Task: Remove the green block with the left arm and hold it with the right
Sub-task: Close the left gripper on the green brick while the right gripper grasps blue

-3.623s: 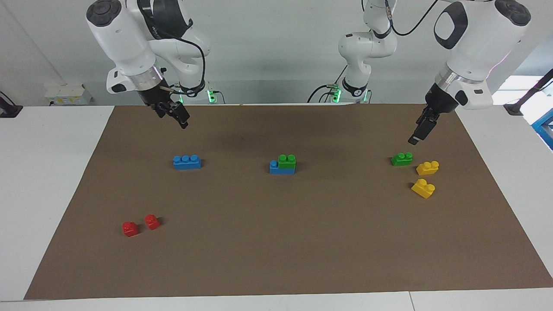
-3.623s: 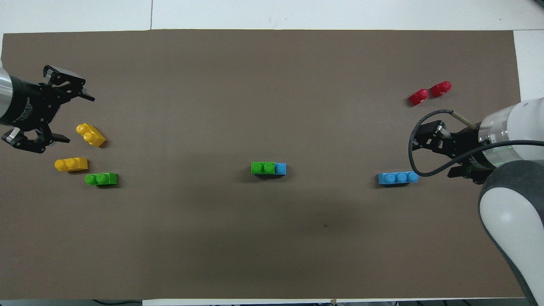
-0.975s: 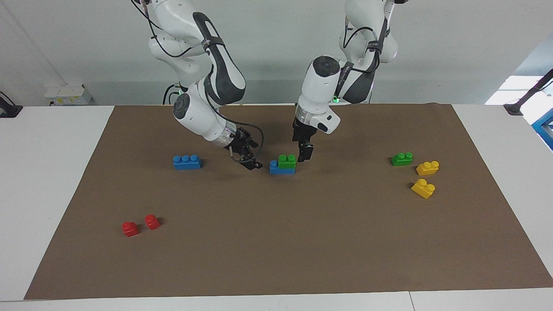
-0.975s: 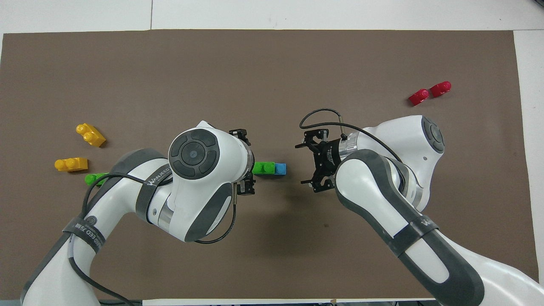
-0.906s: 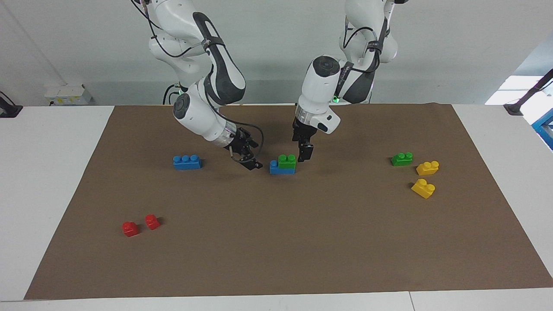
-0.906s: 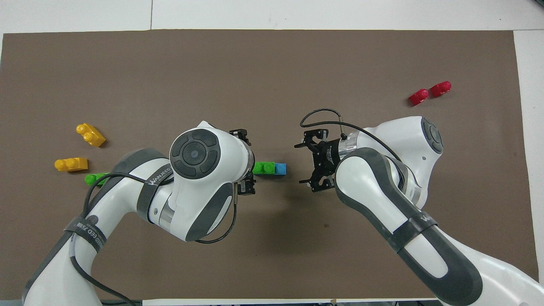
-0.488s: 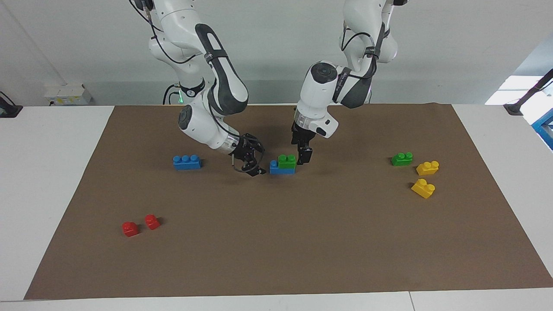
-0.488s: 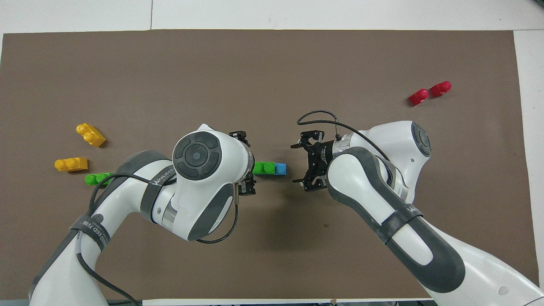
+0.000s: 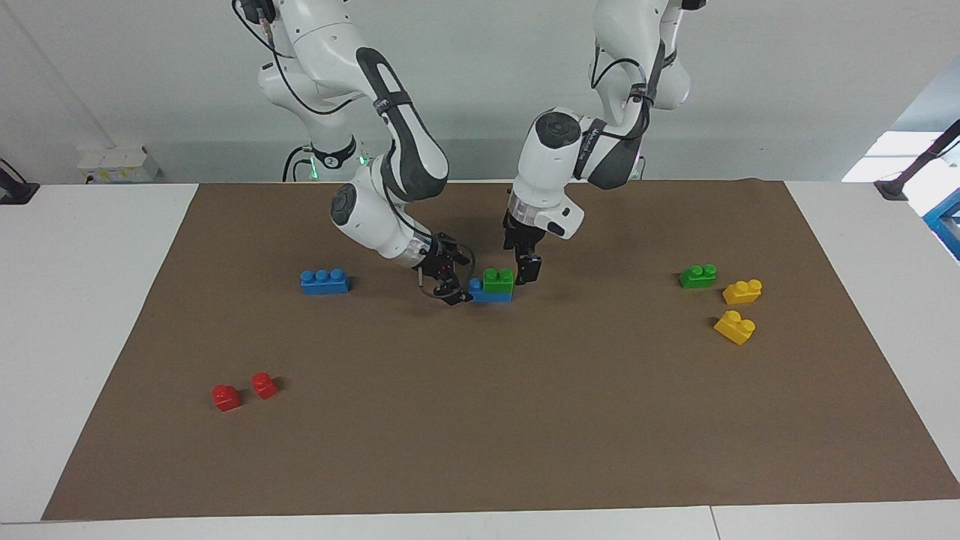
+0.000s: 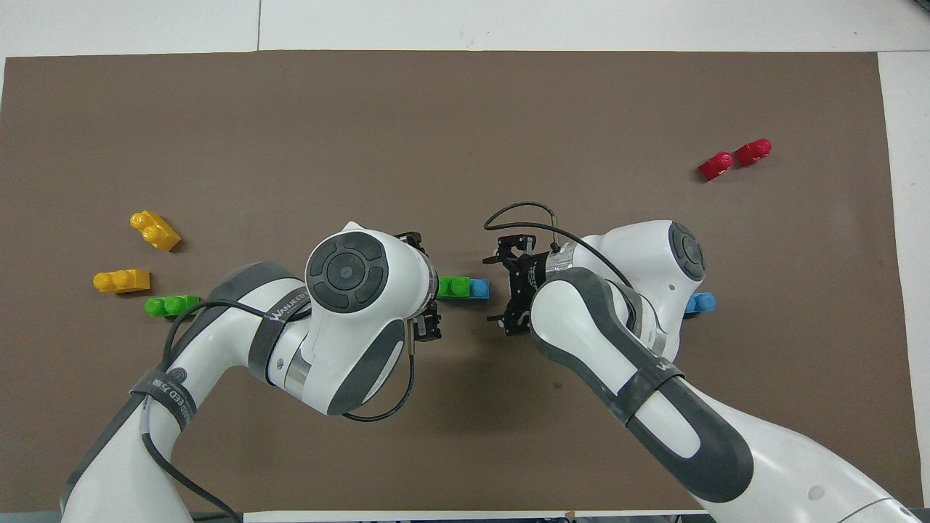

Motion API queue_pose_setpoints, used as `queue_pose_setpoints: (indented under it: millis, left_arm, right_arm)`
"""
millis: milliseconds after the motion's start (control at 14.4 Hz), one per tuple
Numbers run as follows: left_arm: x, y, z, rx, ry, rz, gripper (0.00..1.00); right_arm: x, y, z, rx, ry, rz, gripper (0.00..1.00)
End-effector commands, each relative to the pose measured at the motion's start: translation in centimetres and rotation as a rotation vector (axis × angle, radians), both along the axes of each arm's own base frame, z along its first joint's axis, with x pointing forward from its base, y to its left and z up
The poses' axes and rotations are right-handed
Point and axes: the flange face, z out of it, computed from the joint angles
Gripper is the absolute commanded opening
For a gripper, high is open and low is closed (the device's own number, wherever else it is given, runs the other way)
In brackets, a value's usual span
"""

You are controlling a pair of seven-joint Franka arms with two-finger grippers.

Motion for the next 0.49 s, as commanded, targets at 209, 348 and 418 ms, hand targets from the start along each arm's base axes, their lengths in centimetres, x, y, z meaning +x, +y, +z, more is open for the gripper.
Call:
queue_pose_setpoints:
  millis: [209,348,418]
  left_arm:
    - [-0.9,-2.1,-2.8,0.029,0.033,-0.012,1.00]
    - [-0.6,-2.6,-2.7,0.036,0.018,-0.003,1.00]
    - [-0.5,-2.7,-3.5,0.043,0.024,0.000,1.00]
  right_arm:
    - [0.1,0.0,-0.9,0.018,-0.004,-0.062,1.00]
    - [-0.5,1.1,-1.7,0.015,-0.003,-0.049,1.00]
    - [-0.3,1.0,-1.8,0.012,-0.015,-0.066,1.00]
